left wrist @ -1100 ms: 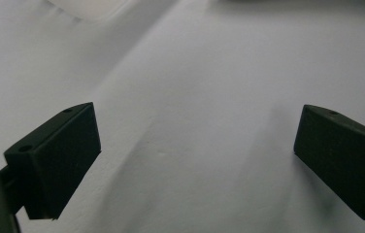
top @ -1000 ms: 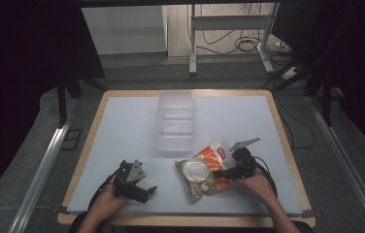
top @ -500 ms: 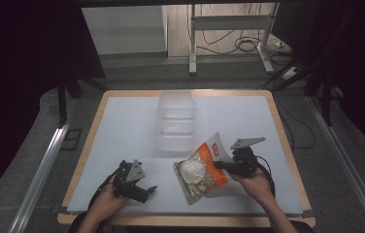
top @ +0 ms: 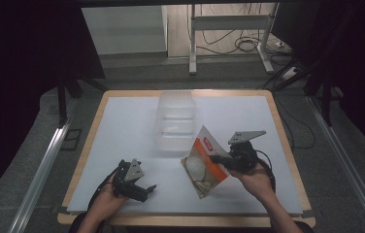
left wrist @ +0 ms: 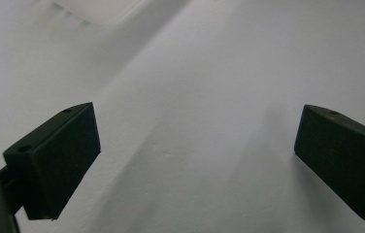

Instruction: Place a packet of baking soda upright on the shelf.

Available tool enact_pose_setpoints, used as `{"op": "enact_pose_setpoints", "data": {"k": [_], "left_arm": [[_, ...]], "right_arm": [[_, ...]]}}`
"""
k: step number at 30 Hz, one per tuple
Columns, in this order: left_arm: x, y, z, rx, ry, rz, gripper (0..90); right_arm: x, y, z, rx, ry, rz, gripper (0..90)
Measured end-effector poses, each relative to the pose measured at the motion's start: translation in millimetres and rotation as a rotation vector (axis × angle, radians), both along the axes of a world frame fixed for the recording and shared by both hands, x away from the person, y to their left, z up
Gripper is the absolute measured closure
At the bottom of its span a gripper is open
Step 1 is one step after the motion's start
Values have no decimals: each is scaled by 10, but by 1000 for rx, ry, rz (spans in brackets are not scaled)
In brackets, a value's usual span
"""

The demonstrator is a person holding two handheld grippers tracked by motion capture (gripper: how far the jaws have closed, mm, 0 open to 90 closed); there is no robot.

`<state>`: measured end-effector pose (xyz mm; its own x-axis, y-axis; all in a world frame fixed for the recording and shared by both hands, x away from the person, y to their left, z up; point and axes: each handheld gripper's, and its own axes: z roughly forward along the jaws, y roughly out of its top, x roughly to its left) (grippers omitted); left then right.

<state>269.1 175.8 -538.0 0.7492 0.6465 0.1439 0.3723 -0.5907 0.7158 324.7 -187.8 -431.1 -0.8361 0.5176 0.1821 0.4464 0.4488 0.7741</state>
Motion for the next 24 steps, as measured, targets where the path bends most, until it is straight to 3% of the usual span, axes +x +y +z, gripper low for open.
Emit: {"op": "enact_pose_setpoints", "data": {"k": [10,24], "left_arm": [[10,37,24,-42,7,7,22],[11,40,23,-42,4,9,21]], "right_arm": [[32,-137,257,-26,-67,-38,884],[189,-275,476,-34,-112,-89,885]]}}
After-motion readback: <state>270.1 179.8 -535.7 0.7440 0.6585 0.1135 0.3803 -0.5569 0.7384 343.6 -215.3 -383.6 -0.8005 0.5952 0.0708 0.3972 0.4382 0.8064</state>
